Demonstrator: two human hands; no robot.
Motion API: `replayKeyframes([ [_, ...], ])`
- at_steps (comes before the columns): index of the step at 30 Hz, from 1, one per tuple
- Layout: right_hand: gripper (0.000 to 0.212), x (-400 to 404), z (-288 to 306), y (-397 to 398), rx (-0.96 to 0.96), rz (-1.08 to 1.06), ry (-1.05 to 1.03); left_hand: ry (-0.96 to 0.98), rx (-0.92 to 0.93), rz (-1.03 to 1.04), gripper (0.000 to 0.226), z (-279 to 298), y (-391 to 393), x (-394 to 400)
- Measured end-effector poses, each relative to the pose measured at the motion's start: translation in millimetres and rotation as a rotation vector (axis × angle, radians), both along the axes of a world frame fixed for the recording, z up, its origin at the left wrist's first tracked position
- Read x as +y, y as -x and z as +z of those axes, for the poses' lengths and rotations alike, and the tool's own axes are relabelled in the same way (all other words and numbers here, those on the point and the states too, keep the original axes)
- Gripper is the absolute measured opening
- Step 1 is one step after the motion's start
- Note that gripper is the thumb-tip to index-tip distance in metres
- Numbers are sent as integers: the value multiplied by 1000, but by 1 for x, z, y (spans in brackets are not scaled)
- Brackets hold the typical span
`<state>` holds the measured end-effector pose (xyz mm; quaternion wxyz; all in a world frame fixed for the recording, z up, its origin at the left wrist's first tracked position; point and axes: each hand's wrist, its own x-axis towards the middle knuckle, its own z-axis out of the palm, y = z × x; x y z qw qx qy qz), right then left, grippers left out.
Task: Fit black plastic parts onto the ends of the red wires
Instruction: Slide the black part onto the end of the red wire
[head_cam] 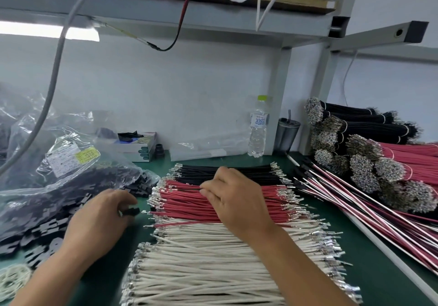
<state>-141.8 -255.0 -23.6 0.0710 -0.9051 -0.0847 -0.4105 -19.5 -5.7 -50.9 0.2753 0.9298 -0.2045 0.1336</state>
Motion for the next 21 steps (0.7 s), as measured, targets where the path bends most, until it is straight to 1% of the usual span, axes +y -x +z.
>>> replayKeyframes([
  [3,14,2,-3,0,80,17,18,237,-98,-41,25,4,3,-1],
  [5,23,4,-3,0,98,25,-7,336,-145,-110,22,9,10,-8],
  [7,22,5,-1,1,86,38,-65,379,-139,-177,27,9,18,-17],
  [10,11,8,3,5,59,71,-180,358,-140,-283,28,6,28,-27],
  [13,8,12,4,7,87,101,-190,376,-90,-352,31,4,32,-32],
  [16,9,14,5,6,112,122,-208,470,3,-331,36,2,30,-32],
  [19,16,13,7,7,129,140,-209,584,101,-314,35,2,28,-31],
  [21,16,13,8,7,146,154,-190,624,119,-355,32,3,28,-30],
])
